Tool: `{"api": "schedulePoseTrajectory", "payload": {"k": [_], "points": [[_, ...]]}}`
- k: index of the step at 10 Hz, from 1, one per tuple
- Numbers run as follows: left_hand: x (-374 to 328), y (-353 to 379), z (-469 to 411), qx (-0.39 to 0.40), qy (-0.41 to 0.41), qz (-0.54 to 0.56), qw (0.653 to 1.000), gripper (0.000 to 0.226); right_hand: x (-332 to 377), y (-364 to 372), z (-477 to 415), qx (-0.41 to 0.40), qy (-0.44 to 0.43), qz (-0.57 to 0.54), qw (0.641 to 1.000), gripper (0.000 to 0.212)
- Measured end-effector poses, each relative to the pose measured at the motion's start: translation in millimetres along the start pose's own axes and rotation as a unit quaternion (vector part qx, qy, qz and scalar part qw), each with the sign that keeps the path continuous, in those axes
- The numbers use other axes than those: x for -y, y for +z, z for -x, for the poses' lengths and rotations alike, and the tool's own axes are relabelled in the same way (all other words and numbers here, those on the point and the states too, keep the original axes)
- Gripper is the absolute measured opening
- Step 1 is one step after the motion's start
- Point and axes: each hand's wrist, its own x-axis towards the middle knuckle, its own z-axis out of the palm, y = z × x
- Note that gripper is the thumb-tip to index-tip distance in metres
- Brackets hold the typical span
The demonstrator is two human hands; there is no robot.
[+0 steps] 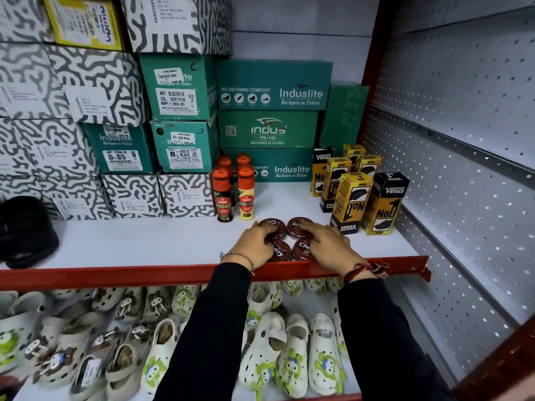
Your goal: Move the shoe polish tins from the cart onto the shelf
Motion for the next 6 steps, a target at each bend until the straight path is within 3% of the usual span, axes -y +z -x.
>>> {"api": "schedulePoseTrajectory", "payload": {"k": [4,6], "points": [[4.9,2.0,0.7,-0.053,0.005,0.013,0.999,0.054,-5.2,2.9,-1.0,-0.043,-0.005,0.004,0.999,0.058],[-7.9,-12.0,5.4,-0.144,0.07,0.044,0.986,0.045,1.2,-15.4,5.0,-0.181,-0.077,-0.009,0.98,0.046]]}}
